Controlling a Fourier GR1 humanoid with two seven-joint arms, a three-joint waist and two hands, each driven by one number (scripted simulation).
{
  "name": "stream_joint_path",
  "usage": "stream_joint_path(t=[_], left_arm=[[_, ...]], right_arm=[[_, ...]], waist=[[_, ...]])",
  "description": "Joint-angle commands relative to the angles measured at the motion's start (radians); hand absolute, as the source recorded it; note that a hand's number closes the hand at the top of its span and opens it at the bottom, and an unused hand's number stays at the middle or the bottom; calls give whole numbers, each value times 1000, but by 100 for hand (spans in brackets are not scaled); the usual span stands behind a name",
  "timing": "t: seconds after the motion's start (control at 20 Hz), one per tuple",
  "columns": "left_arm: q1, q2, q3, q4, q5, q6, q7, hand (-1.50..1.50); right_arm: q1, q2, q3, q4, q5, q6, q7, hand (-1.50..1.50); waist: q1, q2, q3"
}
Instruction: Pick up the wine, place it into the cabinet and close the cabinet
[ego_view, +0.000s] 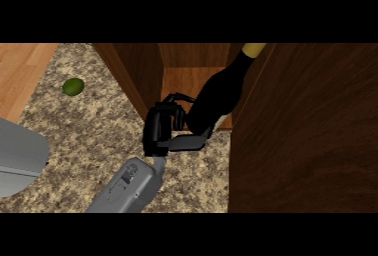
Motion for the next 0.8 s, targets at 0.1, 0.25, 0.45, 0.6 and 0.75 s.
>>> stream_joint_path(t=[0.1, 0.25, 0.45, 0.6, 0.75], left_arm=[[-47, 0, -102, 111, 105, 123, -89, 150], [-1, 0, -3, 208, 120, -52, -160, 150], [-55, 0, -45, 290, 185, -5, -198, 150], [-44, 0, 27, 348, 200, -113, -257, 150], [-88, 0, 24, 436, 334, -153, -339, 150]], right_arm=[[-41, -38, -38, -11, -72, 4, 57, -150], [2, 6, 21, -34, 2, -8, 28, -150], [1, 7, 11, 20, 26, 5, -19, -150], [-77, -14, -18, 96, 11, -1, -16, -150], [32, -1, 13, -47, -24, 2, 41, -150]], waist=[[-4, 0, 0], [-1, 0, 0], [-2, 1, 0], [2, 1, 0], [-15, 3, -1]])
